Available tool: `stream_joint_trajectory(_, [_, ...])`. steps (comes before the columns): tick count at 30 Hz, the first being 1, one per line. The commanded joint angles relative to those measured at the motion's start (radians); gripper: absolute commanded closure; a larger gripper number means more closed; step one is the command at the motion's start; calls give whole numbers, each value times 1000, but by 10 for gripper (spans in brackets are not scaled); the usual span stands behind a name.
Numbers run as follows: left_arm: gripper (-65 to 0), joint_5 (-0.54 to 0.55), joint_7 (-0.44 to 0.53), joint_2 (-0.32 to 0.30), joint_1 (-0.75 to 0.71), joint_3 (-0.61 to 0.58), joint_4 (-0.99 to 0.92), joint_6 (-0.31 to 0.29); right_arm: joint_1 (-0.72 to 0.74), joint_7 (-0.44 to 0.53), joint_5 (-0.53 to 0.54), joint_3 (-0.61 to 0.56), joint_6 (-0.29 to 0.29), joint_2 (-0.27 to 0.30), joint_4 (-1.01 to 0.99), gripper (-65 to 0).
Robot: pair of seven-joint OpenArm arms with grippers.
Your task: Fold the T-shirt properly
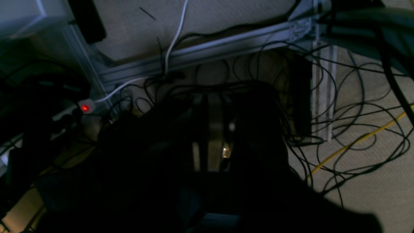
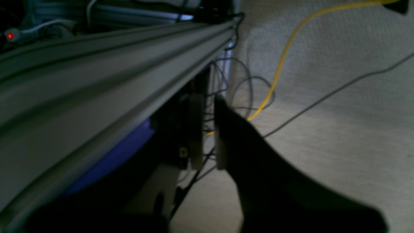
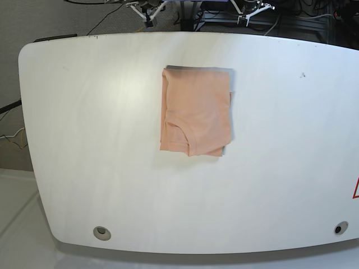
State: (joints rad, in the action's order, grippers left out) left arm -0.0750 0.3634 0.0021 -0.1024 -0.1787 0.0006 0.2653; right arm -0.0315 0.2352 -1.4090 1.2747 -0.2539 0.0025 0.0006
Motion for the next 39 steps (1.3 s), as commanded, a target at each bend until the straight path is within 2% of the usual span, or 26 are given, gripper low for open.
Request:
stream_joint_trajectory(1, [0,-1,9,-1,-3,0,-1,9,-2,8,-14,1,14,0,-1,-52])
stream_joint_trajectory(5, [0,-1,9,-3,-3,0,-1,9,-2,13,-14,1,49,0,-1,-52])
stream_joint_trajectory(21, [0,-1,13,-9,-3,0,-1,9,-8,13,-5,4,55,4,-1,-53])
stream_joint_trajectory(28, [0,-1,15,-9,-3,0,-1,9,-17,14,69,115,44,61,-1,-53])
stream_joint_trajectory(39, [0,-1,15,-6,-3,0,-1,9,-17,14,93,144,44,61,-1,-53])
